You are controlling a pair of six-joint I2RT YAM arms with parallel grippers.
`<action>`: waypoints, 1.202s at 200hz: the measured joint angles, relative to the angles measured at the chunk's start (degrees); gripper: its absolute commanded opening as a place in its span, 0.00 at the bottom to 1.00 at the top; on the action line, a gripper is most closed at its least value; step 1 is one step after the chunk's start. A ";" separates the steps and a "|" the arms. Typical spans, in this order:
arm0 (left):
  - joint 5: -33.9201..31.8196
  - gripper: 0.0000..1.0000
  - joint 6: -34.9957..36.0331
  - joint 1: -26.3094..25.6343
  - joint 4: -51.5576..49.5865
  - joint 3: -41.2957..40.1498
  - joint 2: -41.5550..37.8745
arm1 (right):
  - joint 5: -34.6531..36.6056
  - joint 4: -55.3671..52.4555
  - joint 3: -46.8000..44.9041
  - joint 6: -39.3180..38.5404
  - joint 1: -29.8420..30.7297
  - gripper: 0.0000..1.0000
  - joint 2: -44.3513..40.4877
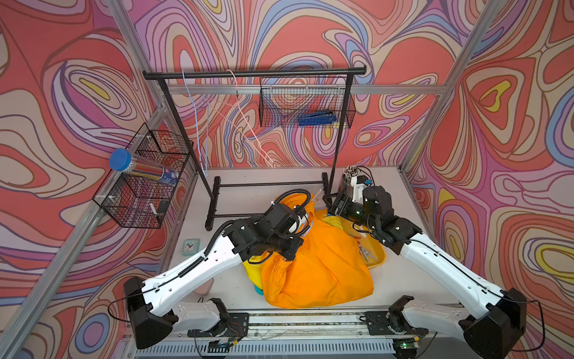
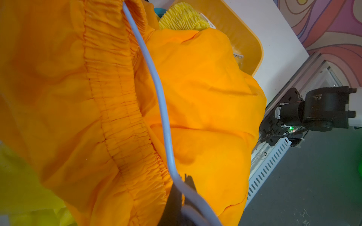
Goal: Remove the clothespins securing shorts to the hanger
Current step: Remove the clothespin from the hanger.
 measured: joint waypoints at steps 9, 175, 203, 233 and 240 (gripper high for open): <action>-0.46 0.00 0.00 -0.33 0.00 0.17 0.31 | 0.24 -0.24 0.81 1.11 0.00 0.79 0.81; -3.80 0.00 0.02 -2.43 0.90 1.01 1.77 | 4.00 -2.89 9.29 8.70 0.39 0.62 13.22; -4.28 0.00 0.02 -2.80 0.90 1.01 1.79 | 4.31 -2.80 10.29 9.16 0.42 0.56 14.21; -4.68 0.00 0.02 -3.02 0.92 1.01 1.79 | 4.33 -2.82 10.51 9.73 0.52 0.48 15.23; -4.70 0.00 0.02 -3.08 0.92 1.01 1.79 | 4.33 -2.82 10.51 9.86 0.59 0.45 15.39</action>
